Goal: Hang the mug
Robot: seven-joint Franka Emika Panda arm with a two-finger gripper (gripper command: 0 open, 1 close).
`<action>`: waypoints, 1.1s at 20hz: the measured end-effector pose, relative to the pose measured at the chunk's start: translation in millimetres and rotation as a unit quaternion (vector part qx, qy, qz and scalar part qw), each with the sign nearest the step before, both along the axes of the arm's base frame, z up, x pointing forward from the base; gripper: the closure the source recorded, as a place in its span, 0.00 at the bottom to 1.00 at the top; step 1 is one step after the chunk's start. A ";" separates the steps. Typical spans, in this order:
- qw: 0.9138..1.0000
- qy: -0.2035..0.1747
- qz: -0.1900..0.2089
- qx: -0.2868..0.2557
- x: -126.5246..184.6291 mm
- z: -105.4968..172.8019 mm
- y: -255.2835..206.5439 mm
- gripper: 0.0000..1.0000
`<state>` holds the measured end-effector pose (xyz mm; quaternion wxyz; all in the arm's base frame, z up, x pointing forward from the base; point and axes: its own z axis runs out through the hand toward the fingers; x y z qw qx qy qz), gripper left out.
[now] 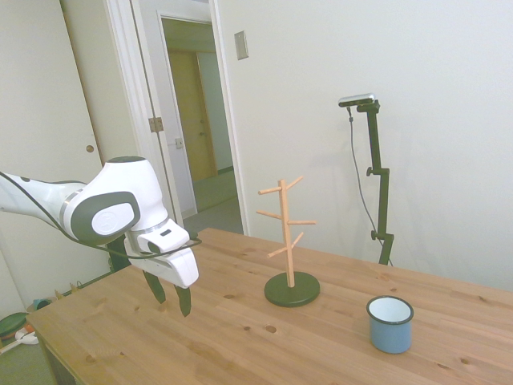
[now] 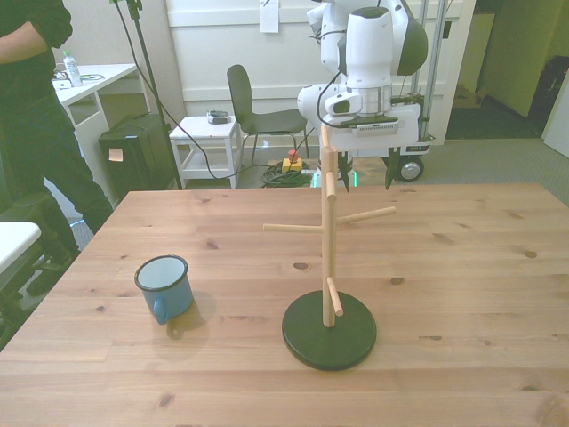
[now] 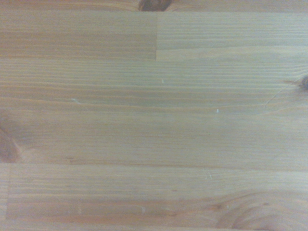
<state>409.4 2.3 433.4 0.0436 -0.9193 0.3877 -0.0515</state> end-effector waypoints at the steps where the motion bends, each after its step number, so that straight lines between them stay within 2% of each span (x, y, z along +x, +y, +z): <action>1: 1.000 0.001 0.000 0.000 0.2 -0.5 0.0 0.00; 6: 1.000 0.004 -0.001 0.000 -0.8 -3.6 -2.5 0.00; 9: 1.000 0.002 -0.014 0.000 -0.8 -1.9 -19.7 0.00; 14: 0.999 -0.013 -0.042 0.014 2.7 8.6 -74.4 0.00; 22: 0.995 -0.027 -0.091 0.024 24.8 21.9 -175.4 0.00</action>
